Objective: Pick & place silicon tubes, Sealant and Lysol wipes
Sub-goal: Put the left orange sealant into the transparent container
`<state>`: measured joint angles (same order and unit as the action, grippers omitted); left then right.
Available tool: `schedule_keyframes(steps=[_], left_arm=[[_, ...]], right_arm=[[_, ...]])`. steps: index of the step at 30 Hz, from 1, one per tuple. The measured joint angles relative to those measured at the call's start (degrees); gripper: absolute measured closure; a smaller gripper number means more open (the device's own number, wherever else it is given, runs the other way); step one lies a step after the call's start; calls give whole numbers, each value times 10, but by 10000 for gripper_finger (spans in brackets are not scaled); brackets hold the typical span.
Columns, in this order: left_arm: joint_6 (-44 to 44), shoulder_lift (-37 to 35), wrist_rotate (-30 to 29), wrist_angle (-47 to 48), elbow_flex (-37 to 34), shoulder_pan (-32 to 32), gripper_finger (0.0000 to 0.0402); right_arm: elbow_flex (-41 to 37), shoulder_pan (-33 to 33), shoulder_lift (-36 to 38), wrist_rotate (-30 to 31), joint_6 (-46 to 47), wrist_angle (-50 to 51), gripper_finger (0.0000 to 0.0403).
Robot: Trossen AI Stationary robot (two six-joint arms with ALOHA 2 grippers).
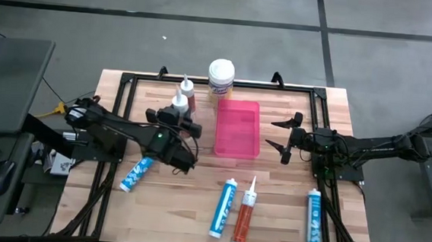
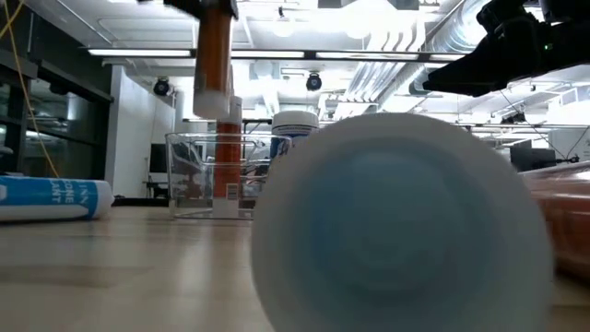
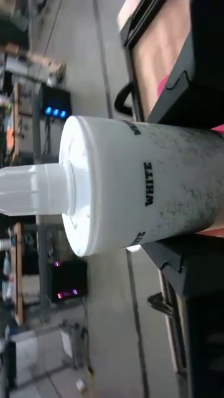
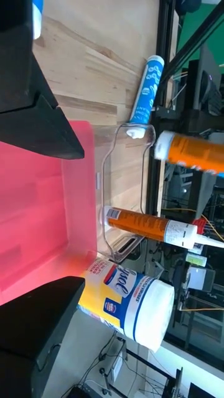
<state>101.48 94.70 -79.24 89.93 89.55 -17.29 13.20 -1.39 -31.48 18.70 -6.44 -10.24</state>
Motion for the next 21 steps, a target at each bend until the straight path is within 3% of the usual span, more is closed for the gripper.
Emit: schedule_keyframes(steps=[11, 21], left_arm=[[38, 0, -12, -18, -64, 60, 210], [24, 0, -12, -124, -125, 109, 210]], right_arm=[[0, 0, 0, 0, 0, 1, 82], [0, 0, 0, 0, 0, 1, 82]])
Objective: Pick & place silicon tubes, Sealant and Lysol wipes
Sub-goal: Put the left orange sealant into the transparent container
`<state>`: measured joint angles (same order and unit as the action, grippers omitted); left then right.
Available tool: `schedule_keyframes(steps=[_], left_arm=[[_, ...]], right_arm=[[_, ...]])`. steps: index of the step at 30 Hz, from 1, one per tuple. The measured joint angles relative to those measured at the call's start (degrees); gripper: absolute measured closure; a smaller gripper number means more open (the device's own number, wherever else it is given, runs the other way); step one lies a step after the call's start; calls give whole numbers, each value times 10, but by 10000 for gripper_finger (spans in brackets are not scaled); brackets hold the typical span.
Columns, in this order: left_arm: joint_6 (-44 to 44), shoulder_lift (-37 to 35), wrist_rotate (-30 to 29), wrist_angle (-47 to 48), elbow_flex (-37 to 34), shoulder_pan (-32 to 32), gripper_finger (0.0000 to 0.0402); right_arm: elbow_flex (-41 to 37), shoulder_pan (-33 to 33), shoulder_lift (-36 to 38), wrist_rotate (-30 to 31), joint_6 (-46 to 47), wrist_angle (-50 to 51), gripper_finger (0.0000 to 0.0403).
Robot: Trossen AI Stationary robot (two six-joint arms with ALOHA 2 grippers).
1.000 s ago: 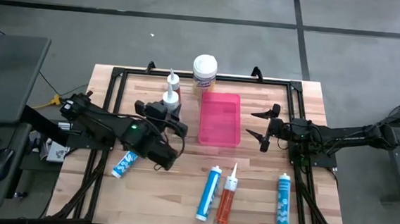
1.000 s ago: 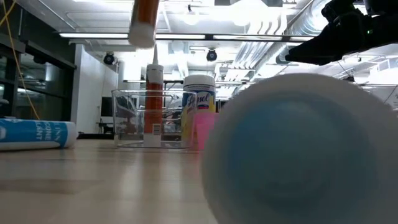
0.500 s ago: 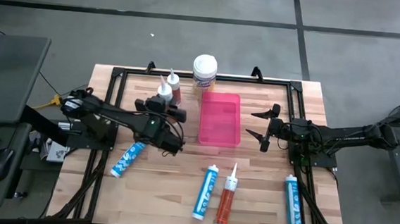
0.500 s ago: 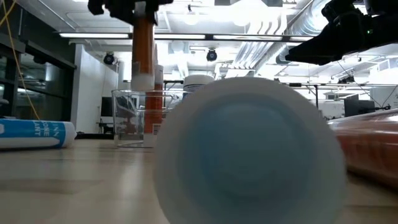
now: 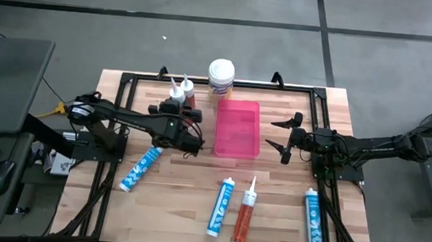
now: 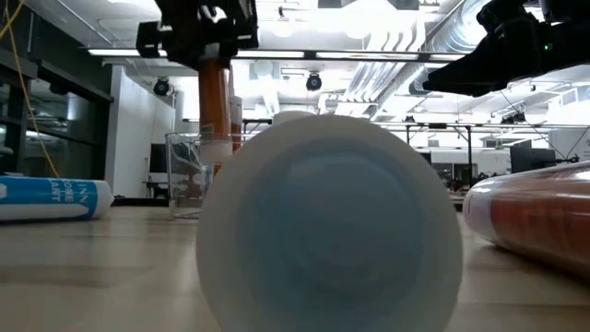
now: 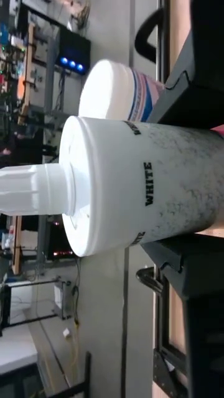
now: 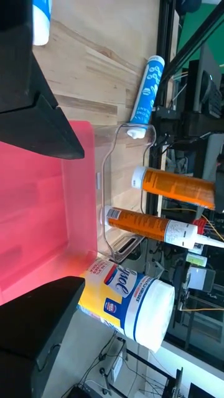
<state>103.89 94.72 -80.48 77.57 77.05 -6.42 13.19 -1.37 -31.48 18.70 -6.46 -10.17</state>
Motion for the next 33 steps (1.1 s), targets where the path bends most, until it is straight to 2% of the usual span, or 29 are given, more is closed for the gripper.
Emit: schedule_keyframes(steps=[11, 23, 29, 33], left_arm=[[-82, 0, 4, -94, -52, 12, 211], [-161, 1, 0, -252, -125, 12, 211], [-199, 3, -5, -301, -146, 12, 211], [-202, 32, -7, -311, -148, 17, 211]], right_arm=[[0, 0, 0, 0, 0, 0, 82], [0, 0, 0, 0, 0, 0, 82], [0, 0, 0, 0, 0, 0, 82], [0, 0, 0, 0, 0, 0, 82]])
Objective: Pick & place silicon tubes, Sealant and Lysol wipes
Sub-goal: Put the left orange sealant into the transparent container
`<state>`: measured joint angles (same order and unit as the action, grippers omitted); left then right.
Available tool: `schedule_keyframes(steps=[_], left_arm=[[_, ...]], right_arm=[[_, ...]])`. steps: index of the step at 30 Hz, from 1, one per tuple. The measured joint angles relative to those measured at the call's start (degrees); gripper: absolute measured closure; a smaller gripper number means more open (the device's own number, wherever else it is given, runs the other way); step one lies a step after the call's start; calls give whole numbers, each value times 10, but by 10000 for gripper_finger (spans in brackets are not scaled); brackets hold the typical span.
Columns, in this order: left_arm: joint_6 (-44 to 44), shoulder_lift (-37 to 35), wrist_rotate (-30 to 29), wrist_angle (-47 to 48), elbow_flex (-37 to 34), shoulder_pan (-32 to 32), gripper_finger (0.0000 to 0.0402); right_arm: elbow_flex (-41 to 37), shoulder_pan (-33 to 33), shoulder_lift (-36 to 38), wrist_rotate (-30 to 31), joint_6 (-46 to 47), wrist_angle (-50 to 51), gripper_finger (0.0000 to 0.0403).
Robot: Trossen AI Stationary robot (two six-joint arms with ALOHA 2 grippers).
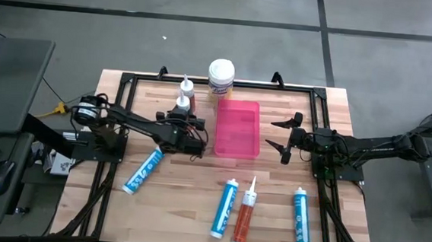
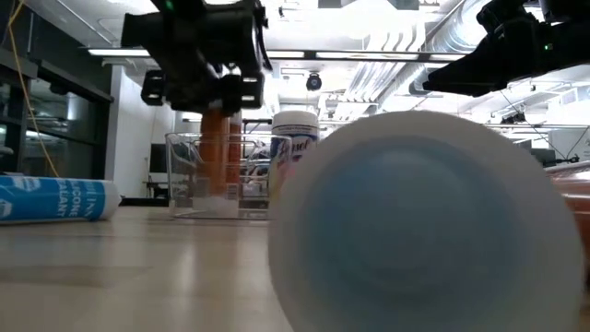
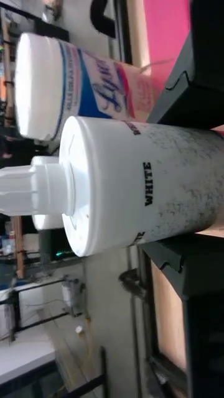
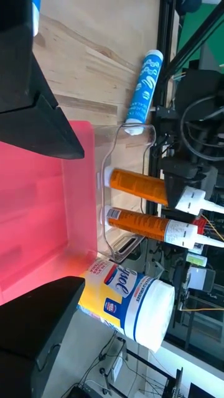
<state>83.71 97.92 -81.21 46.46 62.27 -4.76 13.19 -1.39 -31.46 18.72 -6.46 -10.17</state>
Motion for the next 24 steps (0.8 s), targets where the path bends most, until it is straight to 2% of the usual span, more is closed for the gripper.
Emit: schedule_keyframes(steps=[7, 18, 20, 24], left_arm=[[-2, 23, -14, -36, 2, -1, 211], [1, 23, -8, -31, 2, -1, 211], [0, 23, -6, -30, 2, -1, 178], [0, 25, 16, -29, 1, -1, 69]], right_arm=[[0, 0, 0, 0, 0, -2, 82], [0, 0, 0, 0, 0, -3, 82], [0, 0, 0, 0, 0, -3, 82], [0, 0, 0, 0, 0, -3, 82]])
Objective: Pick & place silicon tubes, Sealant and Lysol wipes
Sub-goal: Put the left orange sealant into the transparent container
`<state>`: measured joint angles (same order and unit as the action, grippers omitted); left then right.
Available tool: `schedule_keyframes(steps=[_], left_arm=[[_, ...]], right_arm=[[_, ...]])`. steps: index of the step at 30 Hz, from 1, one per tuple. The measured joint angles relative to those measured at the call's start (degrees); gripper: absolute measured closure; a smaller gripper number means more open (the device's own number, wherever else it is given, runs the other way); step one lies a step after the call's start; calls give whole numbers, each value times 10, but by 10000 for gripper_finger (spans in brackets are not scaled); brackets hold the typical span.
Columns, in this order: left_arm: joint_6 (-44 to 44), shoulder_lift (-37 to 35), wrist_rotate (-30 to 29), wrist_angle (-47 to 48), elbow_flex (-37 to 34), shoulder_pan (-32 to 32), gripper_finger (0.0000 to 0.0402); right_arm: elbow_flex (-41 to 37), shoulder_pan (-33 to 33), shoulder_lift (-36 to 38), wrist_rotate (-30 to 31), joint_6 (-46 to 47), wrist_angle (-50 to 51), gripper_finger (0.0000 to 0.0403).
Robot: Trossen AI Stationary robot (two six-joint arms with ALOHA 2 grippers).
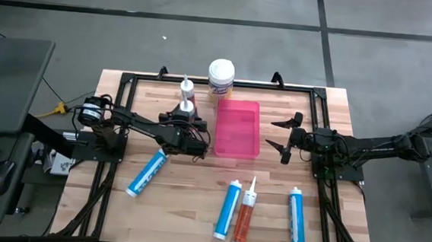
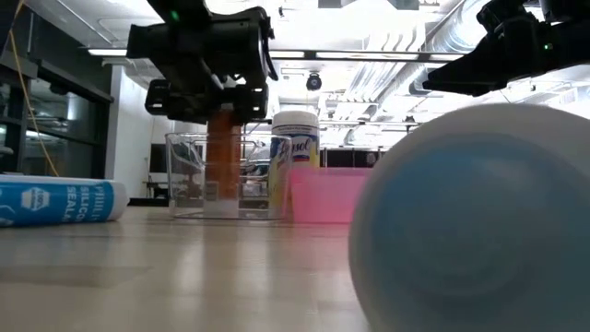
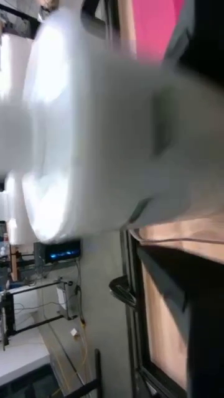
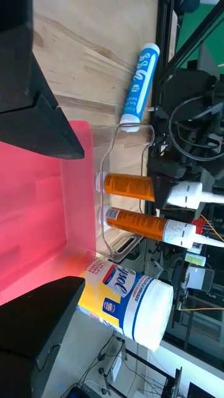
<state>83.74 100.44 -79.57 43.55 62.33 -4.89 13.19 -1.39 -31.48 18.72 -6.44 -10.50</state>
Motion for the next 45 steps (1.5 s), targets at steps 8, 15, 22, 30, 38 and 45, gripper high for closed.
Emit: schedule_keyframes(steps=[8, 15, 22, 30, 38, 45], left_arm=[[-1, -1, -6, 1, 0, 0, 16], [-19, -1, -17, 3, 4, -10, 35], [-31, -1, -21, 5, 17, -20, 35], [-31, -2, -21, 8, 19, -49, 35], [-31, -12, -22, 14, 19, -99, 35], [-31, -11, -20, 20, 19, -121, 35]], right_arm=[[0, 0, 0, 0, 0, 0, 82], [0, 0, 0, 0, 0, 0, 82], [0, 0, 0, 0, 0, 0, 82], [0, 0, 0, 0, 0, 0, 82], [0, 0, 0, 0, 0, 0, 82], [0, 0, 0, 0, 0, 0, 82]])
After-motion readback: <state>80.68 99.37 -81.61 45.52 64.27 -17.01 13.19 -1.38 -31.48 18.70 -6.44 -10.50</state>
